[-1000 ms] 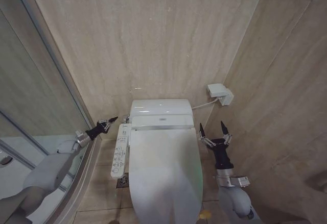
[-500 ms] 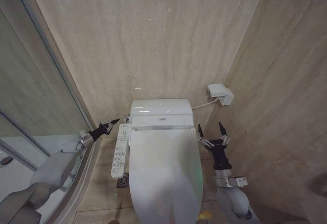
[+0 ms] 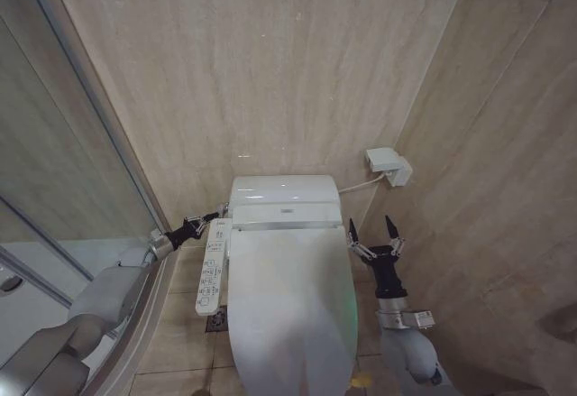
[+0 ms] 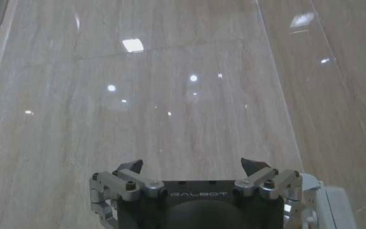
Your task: Open the toilet lid, clean the toilet bowl with a toilet brush, close the toilet lid, and flush.
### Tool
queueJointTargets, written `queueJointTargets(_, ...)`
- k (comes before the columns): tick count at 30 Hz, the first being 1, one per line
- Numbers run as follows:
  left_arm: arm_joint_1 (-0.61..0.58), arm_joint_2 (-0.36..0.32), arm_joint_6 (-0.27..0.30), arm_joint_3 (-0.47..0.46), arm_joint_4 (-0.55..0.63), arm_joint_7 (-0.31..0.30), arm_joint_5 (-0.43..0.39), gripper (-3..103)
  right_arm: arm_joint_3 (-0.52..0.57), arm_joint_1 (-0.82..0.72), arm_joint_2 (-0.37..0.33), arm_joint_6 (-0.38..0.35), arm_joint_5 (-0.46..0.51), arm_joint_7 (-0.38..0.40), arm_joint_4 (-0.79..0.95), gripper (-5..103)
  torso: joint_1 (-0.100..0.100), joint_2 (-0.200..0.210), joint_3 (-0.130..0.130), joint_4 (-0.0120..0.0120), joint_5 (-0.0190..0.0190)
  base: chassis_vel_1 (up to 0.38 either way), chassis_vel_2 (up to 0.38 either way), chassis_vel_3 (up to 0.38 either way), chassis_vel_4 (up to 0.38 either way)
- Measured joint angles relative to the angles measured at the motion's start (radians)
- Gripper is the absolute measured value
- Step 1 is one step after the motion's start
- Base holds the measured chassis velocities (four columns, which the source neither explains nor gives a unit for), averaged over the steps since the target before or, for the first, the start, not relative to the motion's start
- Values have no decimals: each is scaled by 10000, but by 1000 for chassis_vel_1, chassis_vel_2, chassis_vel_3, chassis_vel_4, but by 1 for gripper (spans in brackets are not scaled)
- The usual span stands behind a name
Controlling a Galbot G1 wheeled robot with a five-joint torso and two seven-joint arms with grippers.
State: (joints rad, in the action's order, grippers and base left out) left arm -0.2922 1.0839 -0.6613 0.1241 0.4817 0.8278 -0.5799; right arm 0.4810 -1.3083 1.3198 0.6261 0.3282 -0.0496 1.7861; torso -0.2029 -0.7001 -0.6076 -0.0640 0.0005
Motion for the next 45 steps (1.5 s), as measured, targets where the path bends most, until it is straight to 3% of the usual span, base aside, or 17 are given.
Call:
queueJointTargets(9,40,295,-28,-43,-227,-261,135,0,2,-106,-84,31,2,0,0,100,1,-1,1,2,3,0,0,0,0)
queueJointTargets(18,28,533,-41,-63,-431,-901,538,0,25,-139,-192,83,36,2,-13,100,0,-1,0,-2,-2,0,0,0,0)
queueJointTargets(45,13,958,-30,-115,-725,-1654,779,0,39,-250,-323,150,58,4,39,100,2,-2,0,3,3,0,0,0,0)
